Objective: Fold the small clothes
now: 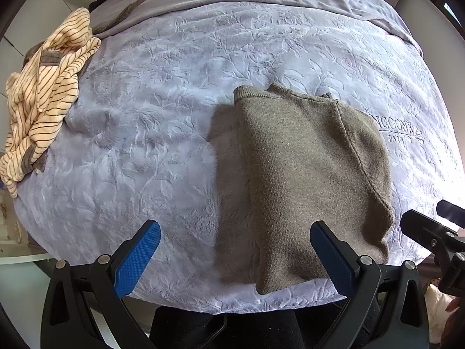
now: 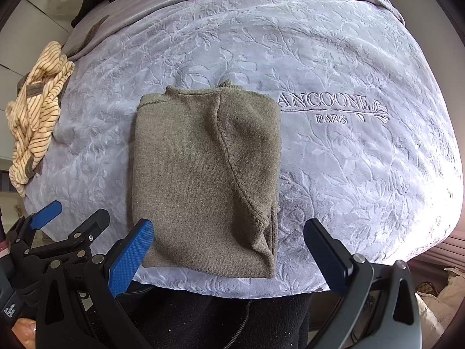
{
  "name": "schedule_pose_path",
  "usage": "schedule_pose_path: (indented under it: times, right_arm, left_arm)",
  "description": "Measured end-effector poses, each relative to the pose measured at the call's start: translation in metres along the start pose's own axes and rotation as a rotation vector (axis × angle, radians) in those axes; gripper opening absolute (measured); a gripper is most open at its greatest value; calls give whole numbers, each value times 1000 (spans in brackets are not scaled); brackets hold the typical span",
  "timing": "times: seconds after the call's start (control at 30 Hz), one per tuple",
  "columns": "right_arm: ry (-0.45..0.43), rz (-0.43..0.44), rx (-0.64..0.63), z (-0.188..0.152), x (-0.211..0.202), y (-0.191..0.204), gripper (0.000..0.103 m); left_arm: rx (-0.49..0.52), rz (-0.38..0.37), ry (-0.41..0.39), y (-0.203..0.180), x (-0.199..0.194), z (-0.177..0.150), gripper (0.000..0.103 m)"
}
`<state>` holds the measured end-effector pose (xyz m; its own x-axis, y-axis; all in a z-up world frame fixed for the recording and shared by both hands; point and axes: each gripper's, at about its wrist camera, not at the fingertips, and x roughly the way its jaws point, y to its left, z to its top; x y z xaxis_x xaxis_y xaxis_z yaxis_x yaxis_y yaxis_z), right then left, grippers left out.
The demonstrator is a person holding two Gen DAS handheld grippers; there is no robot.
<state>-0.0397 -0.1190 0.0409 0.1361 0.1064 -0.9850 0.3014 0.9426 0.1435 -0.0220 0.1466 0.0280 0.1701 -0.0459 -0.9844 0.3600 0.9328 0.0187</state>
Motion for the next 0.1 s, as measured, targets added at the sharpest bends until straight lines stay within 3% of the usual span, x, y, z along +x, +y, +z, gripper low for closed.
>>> schedule_pose_path:
  times: [0.1]
  right_arm:
    - [-1,1,1,0,0,0,103]
  left_arm:
    - [9,3,-6,-1,-1,3,103]
